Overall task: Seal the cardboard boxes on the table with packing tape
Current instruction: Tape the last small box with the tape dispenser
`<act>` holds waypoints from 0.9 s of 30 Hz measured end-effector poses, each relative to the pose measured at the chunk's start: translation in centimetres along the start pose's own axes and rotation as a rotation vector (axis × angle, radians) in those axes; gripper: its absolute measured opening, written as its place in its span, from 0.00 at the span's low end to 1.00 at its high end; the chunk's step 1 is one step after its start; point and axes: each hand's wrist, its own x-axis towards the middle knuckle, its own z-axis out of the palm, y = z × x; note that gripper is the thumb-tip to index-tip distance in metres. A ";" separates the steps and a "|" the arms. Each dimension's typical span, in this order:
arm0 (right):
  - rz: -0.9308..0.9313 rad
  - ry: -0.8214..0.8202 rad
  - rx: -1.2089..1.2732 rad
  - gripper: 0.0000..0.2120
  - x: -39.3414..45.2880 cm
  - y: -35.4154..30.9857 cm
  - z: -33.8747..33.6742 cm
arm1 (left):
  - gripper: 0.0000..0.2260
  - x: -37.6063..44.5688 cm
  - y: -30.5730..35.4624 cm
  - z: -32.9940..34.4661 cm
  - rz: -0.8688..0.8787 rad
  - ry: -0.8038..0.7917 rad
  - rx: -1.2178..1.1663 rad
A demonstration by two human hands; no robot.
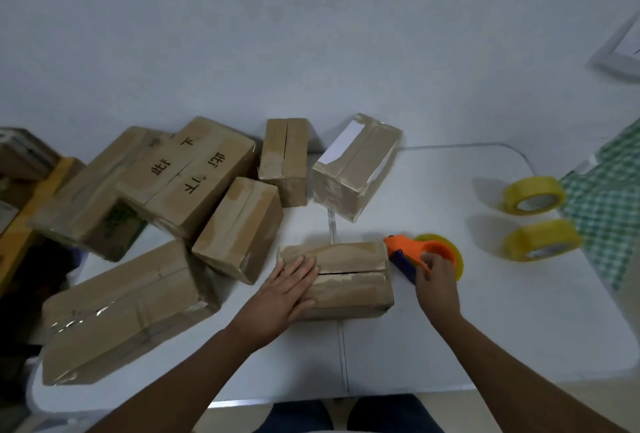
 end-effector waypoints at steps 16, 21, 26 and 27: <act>0.138 -0.250 -0.379 0.19 5.6 3.1 2.0 | 0.27 0.2 -0.3 -0.3 -0.037 -0.012 -0.057; 0.061 -0.174 -0.378 0.15 6.3 1.3 -0.7 | 0.27 0.3 -0.4 -0.2 -0.015 -0.010 -0.062; -0.007 -0.068 0.023 0.19 6.1 -5.3 -7.9 | 0.27 1.3 0.1 0.2 0.016 0.018 -0.085; -0.058 -0.076 0.039 0.21 5.7 -6.9 -9.3 | 0.26 1.8 0.4 0.3 0.029 0.023 -0.089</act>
